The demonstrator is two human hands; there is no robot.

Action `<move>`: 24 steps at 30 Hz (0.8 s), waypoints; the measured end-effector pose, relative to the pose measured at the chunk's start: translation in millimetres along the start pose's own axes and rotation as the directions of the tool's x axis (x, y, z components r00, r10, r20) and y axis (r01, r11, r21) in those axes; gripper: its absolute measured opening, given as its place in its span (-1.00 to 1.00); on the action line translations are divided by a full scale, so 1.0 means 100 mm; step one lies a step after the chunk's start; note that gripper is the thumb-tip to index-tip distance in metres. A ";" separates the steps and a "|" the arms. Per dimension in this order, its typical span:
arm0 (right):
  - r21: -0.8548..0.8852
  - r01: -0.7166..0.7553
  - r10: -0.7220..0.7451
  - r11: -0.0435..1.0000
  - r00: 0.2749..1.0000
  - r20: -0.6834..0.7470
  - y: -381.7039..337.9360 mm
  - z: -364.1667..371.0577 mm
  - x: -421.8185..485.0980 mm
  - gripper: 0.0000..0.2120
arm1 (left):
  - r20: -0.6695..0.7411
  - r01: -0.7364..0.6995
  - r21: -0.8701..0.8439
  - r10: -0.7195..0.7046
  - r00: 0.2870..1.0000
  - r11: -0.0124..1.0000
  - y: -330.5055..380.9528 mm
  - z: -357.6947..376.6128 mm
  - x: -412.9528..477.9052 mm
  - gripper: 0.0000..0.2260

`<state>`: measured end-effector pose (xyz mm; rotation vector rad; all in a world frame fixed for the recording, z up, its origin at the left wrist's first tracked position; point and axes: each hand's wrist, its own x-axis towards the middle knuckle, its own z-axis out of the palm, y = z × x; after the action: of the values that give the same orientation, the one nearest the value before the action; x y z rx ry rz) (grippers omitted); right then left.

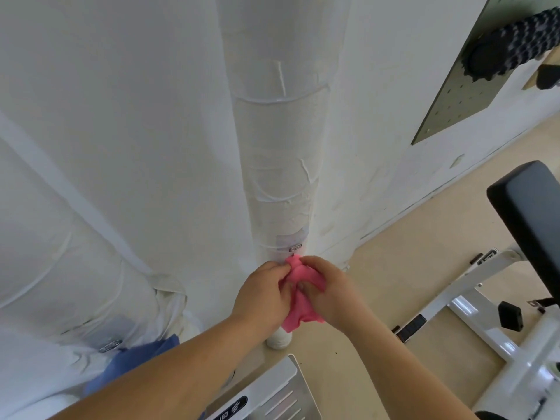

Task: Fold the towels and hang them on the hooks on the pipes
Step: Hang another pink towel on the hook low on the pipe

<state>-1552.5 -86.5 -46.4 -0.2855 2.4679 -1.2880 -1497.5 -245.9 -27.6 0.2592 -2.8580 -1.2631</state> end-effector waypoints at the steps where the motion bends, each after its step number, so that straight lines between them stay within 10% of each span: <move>1: -0.002 -0.004 0.004 1.000 1.000 -0.004 0.00 0.02 0.01 -0.58 | -0.008 0.011 -0.011 -0.011 1.000 1.000 0.00 0.00 0.01 -0.77; 11: 0.106 -0.055 0.059 0.993 0.998 -0.036 0.07 0.11 0.07 -0.59 | 0.014 0.122 0.046 -0.123 0.992 0.991 0.04 0.04 0.14 -0.79; 24: -0.159 0.067 -0.074 0.985 0.997 -0.032 -0.20 -0.11 -0.06 -0.50 | 0.087 0.133 -0.026 -0.131 0.988 0.991 0.20 -0.36 -0.11 -0.71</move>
<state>-1550.7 -87.2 -23.2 -0.3946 2.6190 -1.1359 -1486.7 -256.8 12.1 0.4106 -2.9326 -1.3724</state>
